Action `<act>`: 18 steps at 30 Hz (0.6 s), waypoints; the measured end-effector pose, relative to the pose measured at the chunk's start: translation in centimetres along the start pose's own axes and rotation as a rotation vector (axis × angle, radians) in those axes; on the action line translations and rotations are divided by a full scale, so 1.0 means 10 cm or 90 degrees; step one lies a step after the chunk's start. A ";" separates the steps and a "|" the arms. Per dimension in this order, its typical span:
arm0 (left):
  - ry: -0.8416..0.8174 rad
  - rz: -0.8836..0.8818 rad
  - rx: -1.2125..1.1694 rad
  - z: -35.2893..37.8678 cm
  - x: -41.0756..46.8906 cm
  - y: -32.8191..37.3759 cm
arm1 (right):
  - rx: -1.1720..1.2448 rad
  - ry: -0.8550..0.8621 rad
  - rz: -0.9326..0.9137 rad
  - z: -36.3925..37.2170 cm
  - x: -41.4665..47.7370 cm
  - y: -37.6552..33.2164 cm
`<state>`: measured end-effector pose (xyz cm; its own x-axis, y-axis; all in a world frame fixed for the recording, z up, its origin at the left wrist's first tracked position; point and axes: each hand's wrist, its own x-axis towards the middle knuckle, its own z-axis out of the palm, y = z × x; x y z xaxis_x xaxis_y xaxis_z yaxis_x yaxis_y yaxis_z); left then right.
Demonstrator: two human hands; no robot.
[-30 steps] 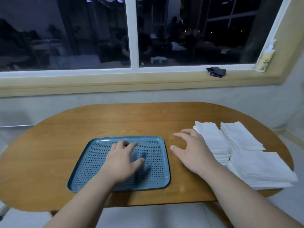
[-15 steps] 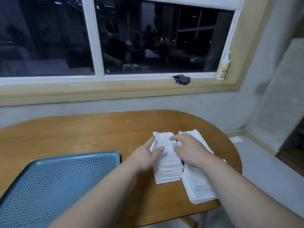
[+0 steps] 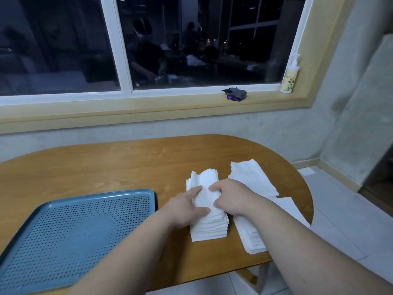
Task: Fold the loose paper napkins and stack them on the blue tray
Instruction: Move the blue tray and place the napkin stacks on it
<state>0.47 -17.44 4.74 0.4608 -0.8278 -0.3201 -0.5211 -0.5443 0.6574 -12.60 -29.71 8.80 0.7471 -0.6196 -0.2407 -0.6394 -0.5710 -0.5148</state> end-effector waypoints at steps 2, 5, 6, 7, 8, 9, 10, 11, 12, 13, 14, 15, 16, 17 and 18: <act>0.014 0.002 -0.013 0.00 -0.15 -0.08 | -0.018 -0.011 -0.015 0.07 -0.09 -0.08; 0.027 0.012 -0.026 0.02 -0.45 -0.17 | -0.012 -0.017 -0.030 0.22 -0.34 -0.18; 0.031 0.017 -0.032 0.05 -0.58 -0.19 | 0.000 -0.012 -0.033 0.29 -0.47 -0.19; 0.037 0.027 -0.030 0.07 -0.67 -0.21 | 0.015 0.001 -0.036 0.35 -0.59 -0.17; 0.040 0.039 -0.024 0.11 -0.78 -0.24 | 0.035 0.017 -0.035 0.43 -0.72 -0.16; 0.038 0.044 -0.022 0.15 -0.88 -0.27 | 0.060 0.032 -0.032 0.50 -0.84 -0.15; 0.036 0.049 -0.026 0.19 -0.98 -0.29 | 0.084 0.047 -0.029 0.58 -0.96 -0.13; 0.033 0.053 -0.033 0.23 -1.07 -0.32 | 0.101 0.063 -0.032 0.65 -1.06 -0.11; 0.033 0.057 -0.040 0.27 -1.15 -0.35 | 0.115 0.079 -0.035 0.72 -1.14 -0.08; 0.034 0.060 -0.047 0.30 -1.22 -0.36 | 0.134 0.094 -0.039 0.77 -1.21 -0.04; 0.041 0.065 -0.058 0.33 -1.28 -0.38 | 0.159 0.104 -0.041 0.83 -1.26 -0.01; 0.048 0.064 -0.071 0.36 -1.33 -0.40 | 0.189 0.109 -0.042 0.88 -1.30 0.03; 0.057 0.064 -0.083 0.39 -1.37 -0.41 | 0.222 0.108 -0.043 0.93 -1.33 0.06; 0.063 0.065 -0.088 0.42 -1.40 -0.42 | 0.255 0.101 -0.042 0.96 -1.35 0.08; 0.067 0.068 -0.088 0.44 -1.42 -0.43 | 0.284 0.088 -0.039 1.00 -1.37 0.11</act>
<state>-7.01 -3.93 3.43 0.4849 -0.8567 -0.1757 -0.4703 -0.4248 0.7735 -21.76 -16.46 3.35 0.7306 -0.6752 -0.1017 -0.4309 -0.3403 -0.8358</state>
